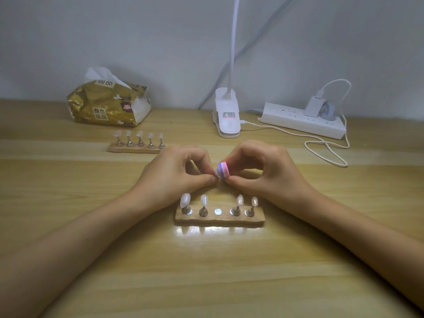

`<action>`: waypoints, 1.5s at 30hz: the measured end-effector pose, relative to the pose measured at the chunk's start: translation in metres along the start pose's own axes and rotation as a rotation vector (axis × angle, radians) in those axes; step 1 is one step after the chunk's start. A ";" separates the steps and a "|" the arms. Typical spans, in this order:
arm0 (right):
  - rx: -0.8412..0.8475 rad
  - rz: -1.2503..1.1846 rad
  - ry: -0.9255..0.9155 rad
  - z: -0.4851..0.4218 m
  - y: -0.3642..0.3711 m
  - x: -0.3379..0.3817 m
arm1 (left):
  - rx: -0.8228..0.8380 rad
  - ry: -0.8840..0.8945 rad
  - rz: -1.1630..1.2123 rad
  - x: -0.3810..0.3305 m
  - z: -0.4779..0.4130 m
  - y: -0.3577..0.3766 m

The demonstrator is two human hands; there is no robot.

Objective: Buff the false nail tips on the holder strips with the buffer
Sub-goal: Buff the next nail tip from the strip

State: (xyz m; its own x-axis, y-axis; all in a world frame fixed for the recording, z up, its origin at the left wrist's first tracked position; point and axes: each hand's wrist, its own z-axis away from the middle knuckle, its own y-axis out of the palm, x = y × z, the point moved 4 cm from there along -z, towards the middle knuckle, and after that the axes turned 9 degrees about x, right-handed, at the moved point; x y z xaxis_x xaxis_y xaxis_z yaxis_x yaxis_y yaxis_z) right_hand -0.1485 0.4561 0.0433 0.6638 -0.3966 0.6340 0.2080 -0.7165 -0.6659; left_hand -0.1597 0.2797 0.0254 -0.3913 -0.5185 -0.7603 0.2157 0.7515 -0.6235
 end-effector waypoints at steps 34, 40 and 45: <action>0.013 0.023 -0.019 -0.001 0.000 0.001 | 0.009 -0.012 -0.009 -0.001 0.001 0.000; 0.022 0.005 -0.008 -0.002 -0.001 0.000 | 0.006 -0.008 -0.005 0.000 0.000 0.000; -0.008 0.020 -0.044 -0.003 -0.001 0.002 | 0.013 0.004 -0.001 0.000 -0.001 0.001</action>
State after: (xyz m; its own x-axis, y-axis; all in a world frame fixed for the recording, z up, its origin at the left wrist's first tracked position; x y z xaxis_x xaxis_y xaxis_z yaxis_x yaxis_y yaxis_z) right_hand -0.1490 0.4543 0.0463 0.6986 -0.3852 0.6030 0.1890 -0.7135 -0.6747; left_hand -0.1604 0.2806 0.0245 -0.3952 -0.5172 -0.7592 0.2270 0.7458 -0.6263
